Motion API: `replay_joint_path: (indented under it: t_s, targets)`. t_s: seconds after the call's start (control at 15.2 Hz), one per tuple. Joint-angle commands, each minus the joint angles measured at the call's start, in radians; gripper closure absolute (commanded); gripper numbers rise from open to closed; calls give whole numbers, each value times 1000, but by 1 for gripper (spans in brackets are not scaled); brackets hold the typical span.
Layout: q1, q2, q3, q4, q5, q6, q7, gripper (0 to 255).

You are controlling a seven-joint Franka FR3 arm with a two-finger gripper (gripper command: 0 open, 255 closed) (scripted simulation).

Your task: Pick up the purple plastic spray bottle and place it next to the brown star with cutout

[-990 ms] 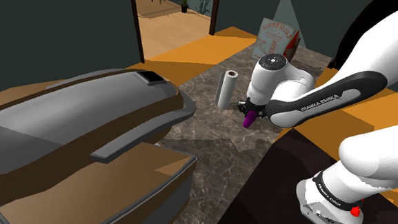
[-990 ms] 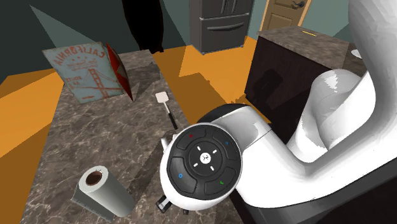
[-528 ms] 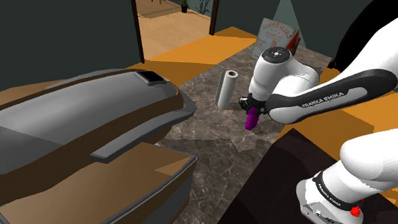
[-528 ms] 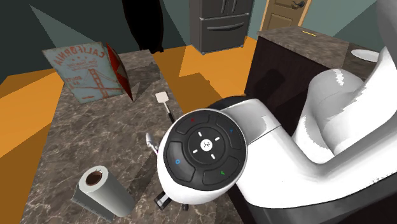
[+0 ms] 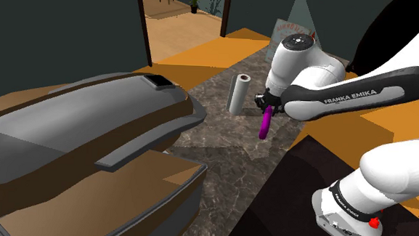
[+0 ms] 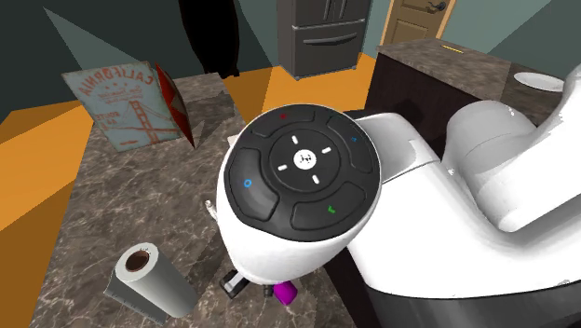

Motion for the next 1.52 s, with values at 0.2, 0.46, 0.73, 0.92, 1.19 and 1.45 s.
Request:
replay_joint_path:
  t_s: [0.2, 0.46, 0.73, 0.92, 1.19, 1.45]
  targets:
    - [33, -61, -39, 29, 34, -86, -47, 255]
    - [50, -101, -63, 56, 50, -152, -76, 255]
    - [62, -136, -84, 87, 61, -215, -100, 255]
    - [68, -158, -98, 113, 66, -261, -117, 255]
    - [74, -182, -115, 150, 70, -321, -137, 255]
    - [76, -202, -130, 191, 72, -379, -154, 255]
